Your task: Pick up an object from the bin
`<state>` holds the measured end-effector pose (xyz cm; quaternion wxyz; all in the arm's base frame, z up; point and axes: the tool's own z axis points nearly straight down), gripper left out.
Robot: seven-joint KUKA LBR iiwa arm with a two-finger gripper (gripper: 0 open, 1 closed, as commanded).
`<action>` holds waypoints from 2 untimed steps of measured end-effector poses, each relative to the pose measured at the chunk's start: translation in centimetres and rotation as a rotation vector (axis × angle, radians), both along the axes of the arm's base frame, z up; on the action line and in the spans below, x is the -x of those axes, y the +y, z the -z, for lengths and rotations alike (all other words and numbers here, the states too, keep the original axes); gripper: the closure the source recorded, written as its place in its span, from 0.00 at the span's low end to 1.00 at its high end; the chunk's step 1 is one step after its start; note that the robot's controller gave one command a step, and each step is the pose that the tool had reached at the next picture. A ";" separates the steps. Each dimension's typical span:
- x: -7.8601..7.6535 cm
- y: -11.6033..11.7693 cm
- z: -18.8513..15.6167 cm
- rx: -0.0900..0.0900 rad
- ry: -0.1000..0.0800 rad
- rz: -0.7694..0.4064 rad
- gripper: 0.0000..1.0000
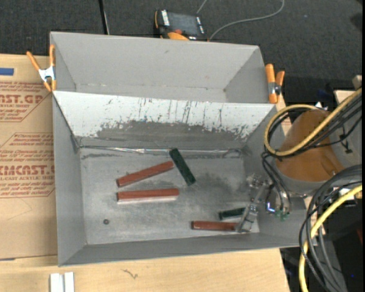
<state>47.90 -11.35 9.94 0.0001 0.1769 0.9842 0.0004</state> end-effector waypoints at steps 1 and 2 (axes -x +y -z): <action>0.1 1.6 3.1 0.000 0.004 0.036 0.00; 0.1 1.6 3.1 0.001 0.002 0.036 0.00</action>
Offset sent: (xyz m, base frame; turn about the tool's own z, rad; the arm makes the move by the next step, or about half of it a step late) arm 0.0001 0.0154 -0.0294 0.0369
